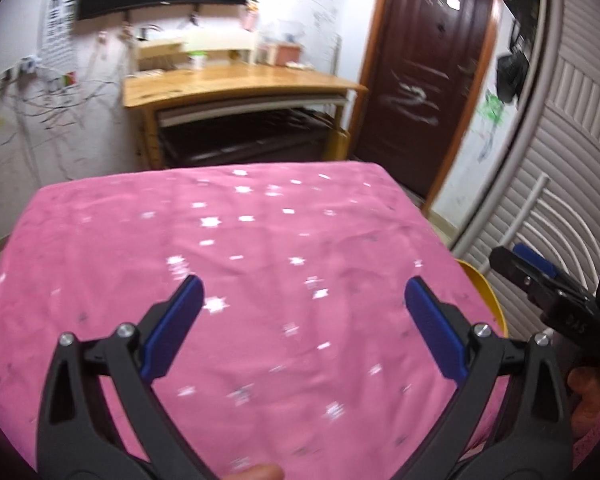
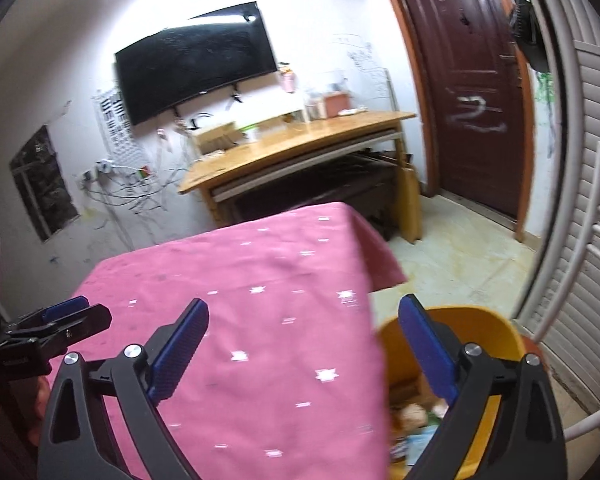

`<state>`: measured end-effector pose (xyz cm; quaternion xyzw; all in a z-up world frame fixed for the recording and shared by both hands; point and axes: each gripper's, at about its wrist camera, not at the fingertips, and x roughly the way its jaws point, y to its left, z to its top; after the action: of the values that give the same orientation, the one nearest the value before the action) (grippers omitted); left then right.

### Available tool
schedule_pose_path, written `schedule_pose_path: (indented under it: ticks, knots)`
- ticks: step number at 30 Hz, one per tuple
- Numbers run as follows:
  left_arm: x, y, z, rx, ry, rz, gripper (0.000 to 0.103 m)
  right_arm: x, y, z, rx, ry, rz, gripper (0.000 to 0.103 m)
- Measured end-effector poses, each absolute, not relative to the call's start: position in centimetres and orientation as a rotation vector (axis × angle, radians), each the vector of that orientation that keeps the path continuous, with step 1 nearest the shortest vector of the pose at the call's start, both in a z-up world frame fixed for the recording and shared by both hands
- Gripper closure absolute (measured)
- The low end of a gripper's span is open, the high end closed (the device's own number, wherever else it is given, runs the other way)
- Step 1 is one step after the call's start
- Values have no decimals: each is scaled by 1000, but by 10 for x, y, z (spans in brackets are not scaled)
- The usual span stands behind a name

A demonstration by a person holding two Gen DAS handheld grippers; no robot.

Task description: Collect trash

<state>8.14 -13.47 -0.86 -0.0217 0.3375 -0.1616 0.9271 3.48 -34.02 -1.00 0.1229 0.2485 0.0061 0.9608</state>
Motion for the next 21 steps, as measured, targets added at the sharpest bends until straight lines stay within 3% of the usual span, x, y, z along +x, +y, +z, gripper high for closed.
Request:
schedule_pose_path:
  ticks: [21]
  knots:
    - [-6, -23, -7, -104, 600, -139, 7, -7, -210, -7, 125, 479, 199, 13]
